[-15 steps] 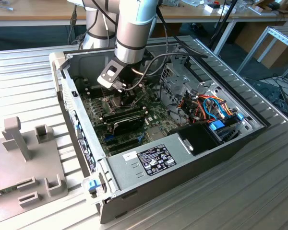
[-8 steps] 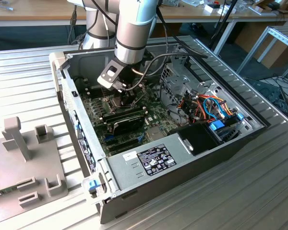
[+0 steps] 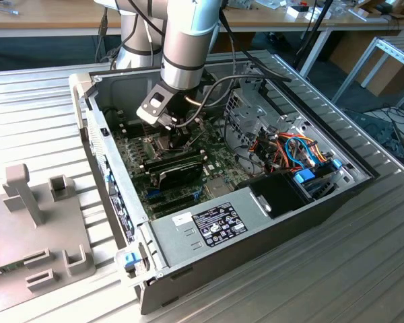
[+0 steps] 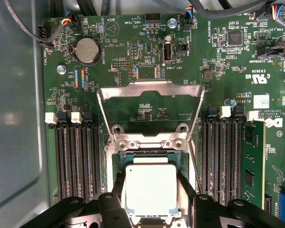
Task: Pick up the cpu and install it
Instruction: 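Place the cpu into insertion slot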
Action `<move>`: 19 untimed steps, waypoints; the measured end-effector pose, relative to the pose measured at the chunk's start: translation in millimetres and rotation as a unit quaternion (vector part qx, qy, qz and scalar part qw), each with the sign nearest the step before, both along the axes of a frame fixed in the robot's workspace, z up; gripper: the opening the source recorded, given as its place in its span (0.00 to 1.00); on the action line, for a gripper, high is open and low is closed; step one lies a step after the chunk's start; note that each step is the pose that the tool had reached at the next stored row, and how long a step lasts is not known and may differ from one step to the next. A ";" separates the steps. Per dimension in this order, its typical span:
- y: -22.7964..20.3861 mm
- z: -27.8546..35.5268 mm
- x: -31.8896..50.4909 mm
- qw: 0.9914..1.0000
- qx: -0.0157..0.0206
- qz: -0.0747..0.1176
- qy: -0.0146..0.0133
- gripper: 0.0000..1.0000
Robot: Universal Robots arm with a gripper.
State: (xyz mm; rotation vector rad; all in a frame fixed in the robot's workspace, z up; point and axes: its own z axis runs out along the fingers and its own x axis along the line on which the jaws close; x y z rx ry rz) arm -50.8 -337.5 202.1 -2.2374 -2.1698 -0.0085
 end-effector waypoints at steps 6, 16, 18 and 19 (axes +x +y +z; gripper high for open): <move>0.0 -0.1 0.0 1.000 0.000 0.000 0.000 0.53; 0.0 -0.2 0.0 1.000 0.000 0.000 0.000 0.61; 0.0 0.2 0.0 1.000 0.000 0.000 0.000 0.61; 0.0 0.8 0.0 1.000 0.000 0.000 0.000 0.61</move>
